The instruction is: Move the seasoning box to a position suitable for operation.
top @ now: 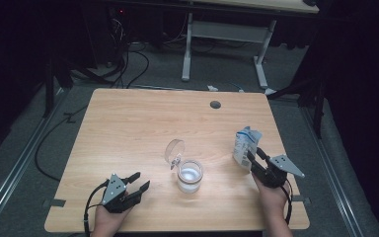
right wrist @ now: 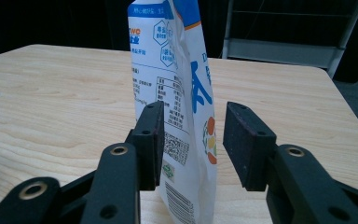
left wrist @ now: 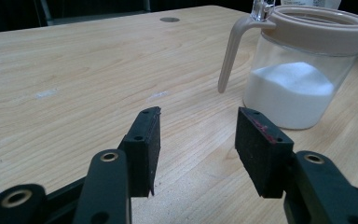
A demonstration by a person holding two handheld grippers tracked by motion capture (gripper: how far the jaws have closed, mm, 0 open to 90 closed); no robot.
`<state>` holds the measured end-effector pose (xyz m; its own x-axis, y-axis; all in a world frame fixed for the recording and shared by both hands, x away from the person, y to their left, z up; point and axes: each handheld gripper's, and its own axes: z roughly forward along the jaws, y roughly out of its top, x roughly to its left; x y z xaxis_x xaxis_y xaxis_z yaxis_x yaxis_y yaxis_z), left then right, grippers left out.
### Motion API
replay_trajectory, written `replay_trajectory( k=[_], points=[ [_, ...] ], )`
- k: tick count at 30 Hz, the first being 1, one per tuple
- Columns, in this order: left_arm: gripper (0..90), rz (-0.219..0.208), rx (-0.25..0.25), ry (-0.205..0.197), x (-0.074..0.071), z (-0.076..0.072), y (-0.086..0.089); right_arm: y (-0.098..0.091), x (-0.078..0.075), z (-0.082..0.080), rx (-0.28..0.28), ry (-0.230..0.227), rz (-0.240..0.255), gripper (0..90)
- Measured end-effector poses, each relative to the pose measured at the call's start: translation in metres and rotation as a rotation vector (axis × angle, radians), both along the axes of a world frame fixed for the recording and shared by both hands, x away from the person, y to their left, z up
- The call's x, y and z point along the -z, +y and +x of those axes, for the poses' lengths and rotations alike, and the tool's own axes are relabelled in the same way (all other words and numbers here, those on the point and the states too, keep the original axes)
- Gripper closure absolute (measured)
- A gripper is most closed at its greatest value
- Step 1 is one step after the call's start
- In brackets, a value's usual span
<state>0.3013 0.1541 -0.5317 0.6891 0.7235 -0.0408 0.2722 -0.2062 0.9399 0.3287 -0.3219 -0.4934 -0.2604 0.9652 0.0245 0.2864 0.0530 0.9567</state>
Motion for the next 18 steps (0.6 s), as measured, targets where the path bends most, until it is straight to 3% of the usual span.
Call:
replay_trajectory(
  k=[18],
  points=[
    [51.5, 0.007, 0.004, 0.007, 0.0, 0.001, -0.001, 0.0, 0.001, -0.017, 0.012, 0.044, -0.022, 50.5]
  ],
)
